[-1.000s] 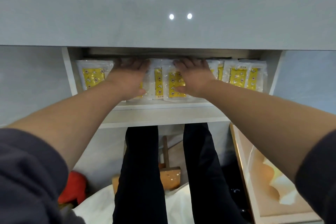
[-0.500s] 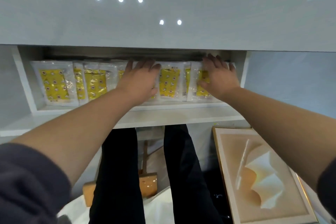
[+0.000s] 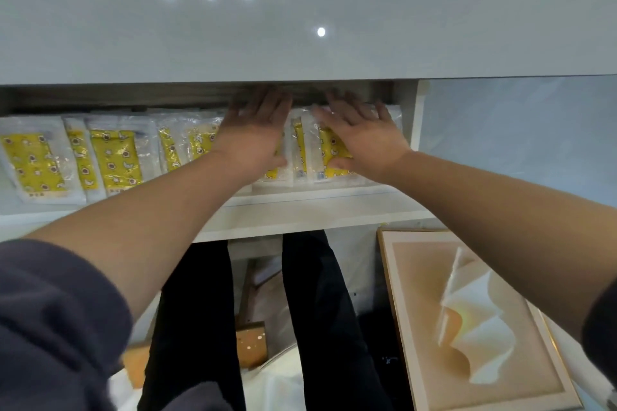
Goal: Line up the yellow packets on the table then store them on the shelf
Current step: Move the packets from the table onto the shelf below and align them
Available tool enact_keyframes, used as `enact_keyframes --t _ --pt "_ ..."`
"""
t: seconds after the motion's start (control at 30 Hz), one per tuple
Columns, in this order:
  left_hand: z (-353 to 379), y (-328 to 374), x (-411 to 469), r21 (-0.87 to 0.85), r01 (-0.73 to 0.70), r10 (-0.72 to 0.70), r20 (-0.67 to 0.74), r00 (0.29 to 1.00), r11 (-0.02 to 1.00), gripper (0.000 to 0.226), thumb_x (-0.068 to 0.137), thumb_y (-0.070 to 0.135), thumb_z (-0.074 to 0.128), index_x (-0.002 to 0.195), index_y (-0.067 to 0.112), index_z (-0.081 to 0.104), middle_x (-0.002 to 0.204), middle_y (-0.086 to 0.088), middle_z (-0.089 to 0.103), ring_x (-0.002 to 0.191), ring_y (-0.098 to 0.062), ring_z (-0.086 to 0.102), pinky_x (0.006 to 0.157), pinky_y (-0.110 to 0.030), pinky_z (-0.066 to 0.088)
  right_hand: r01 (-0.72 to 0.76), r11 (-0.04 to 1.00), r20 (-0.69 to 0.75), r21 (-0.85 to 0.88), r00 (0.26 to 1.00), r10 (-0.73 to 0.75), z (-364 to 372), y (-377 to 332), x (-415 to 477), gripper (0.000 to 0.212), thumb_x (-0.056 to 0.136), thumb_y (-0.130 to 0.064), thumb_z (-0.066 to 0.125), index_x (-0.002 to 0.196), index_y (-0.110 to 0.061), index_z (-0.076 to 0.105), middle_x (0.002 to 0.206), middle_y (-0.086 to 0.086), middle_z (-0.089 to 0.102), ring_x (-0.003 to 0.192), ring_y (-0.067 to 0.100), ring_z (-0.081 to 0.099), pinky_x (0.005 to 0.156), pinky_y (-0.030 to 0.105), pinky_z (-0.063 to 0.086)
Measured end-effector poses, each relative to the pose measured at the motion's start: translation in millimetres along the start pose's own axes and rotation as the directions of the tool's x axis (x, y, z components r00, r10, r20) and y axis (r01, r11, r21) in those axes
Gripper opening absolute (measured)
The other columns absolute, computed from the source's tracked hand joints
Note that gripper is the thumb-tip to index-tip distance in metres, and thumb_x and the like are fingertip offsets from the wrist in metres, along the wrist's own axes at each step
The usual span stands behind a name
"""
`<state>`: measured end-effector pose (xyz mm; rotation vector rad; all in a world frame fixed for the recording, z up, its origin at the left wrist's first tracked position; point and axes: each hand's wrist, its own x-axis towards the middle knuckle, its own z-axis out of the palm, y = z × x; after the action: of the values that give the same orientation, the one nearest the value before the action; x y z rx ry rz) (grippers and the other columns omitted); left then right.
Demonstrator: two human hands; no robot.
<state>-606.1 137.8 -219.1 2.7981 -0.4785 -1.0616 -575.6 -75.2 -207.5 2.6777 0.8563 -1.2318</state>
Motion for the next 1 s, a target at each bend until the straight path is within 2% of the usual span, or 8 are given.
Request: enact_keyframes --t 0.13,0.27,0.33,0.47,0.57,0.73,0.87,1.0 --pt "3 -10 -12 0.056 0.052 -0.052 0.001 0.999 0.997 0.107 0.08 0.058 0.063 0.153 0.014 -0.002 0.16 -0.012 0.007 0.147 -0.031 0.01 0.116 -0.057 0.009 -0.201 0.977 0.022 0.076 0.98 0.2 7 14 -9 0.104 0.079 -0.064 0.062 0.154 -0.027 -0.001 0.161 0.008 0.01 0.148 0.033 0.008 0.118 0.056 0.01" --pt "10 -14 -13 0.004 0.163 -0.162 0.105 0.981 0.987 0.103 0.082 0.056 0.062 0.153 0.012 0.001 0.158 -0.013 0.014 0.145 -0.032 0.016 0.113 -0.054 0.023 -0.214 0.974 0.087 0.07 0.974 0.208 14 15 -7 0.106 0.078 -0.065 0.063 0.153 -0.025 0.0 0.159 0.01 0.014 0.146 0.034 0.014 0.116 0.053 0.02" --pt "6 -14 -12 -0.006 0.165 -0.163 0.119 0.979 0.986 0.102 0.082 0.056 0.062 0.152 0.013 0.003 0.159 -0.013 0.014 0.145 -0.032 0.016 0.114 -0.053 0.022 -0.202 0.979 0.074 0.029 0.977 0.199 10 15 -6 0.105 0.078 -0.066 0.063 0.153 -0.025 0.002 0.158 0.01 0.017 0.145 0.034 0.016 0.116 0.055 0.019" --pt "-5 -16 -30 0.041 0.122 -0.125 0.071 0.99 0.992 0.1 0.083 0.062 0.055 0.152 0.013 0.001 0.159 -0.014 0.01 0.147 -0.032 0.008 0.116 -0.055 0.013 -0.148 0.989 -0.005 -0.023 0.989 0.148 -5 2 -18 0.101 0.081 -0.067 0.057 0.153 -0.024 0.0 0.159 0.009 0.013 0.147 0.035 0.012 0.116 0.061 0.008" --pt "-7 -23 -64 0.024 0.011 -0.011 0.03 0.999 1.0 0.082 0.091 0.056 0.042 0.152 0.013 0.008 0.159 -0.012 0.013 0.147 -0.028 0.011 0.118 -0.052 0.015 0.025 1.0 -0.022 0.0 0.999 -0.025 -14 -23 -37 0.092 0.09 -0.06 0.049 0.154 -0.019 -0.002 0.163 0.007 -0.001 0.149 0.03 0.0 0.119 0.054 0.004" --pt "-5 -50 -138 -0.198 -0.096 0.144 0.247 0.958 0.975 0.072 0.096 0.061 0.02 0.154 0.021 0.007 0.162 0.002 0.005 0.149 -0.014 0.002 0.12 -0.038 0.009 0.228 0.955 0.209 0.192 0.941 -0.267 -21 -76 -64 0.087 0.094 -0.059 0.043 0.155 -0.017 -0.003 0.163 0.005 -0.003 0.15 0.022 0.0 0.121 0.043 0.011" --pt "5 -68 -171 -0.152 -0.049 0.114 0.459 0.881 0.987 0.082 0.094 0.061 0.035 0.154 0.022 -0.004 0.162 0.001 -0.006 0.149 -0.015 0.0 0.12 -0.036 0.014 0.212 0.957 0.383 0.198 0.882 -0.275 -13 -114 -63 0.093 0.092 -0.054 0.052 0.154 -0.017 -0.006 0.163 0.003 -0.004 0.15 0.023 0.002 0.12 0.044 0.015" --pt "10 -75 -171 -0.157 0.028 0.037 0.399 0.916 0.987 0.07 0.099 0.035 0.046 0.154 0.02 0.006 0.162 0.0 0.004 0.147 -0.018 0.015 0.115 -0.035 0.025 0.113 0.977 0.359 0.18 0.917 -0.172 -7 -140 -54 0.083 0.095 -0.028 0.055 0.155 -0.015 -0.002 0.163 0.003 -0.002 0.15 0.025 0.005 0.117 0.043 0.022"
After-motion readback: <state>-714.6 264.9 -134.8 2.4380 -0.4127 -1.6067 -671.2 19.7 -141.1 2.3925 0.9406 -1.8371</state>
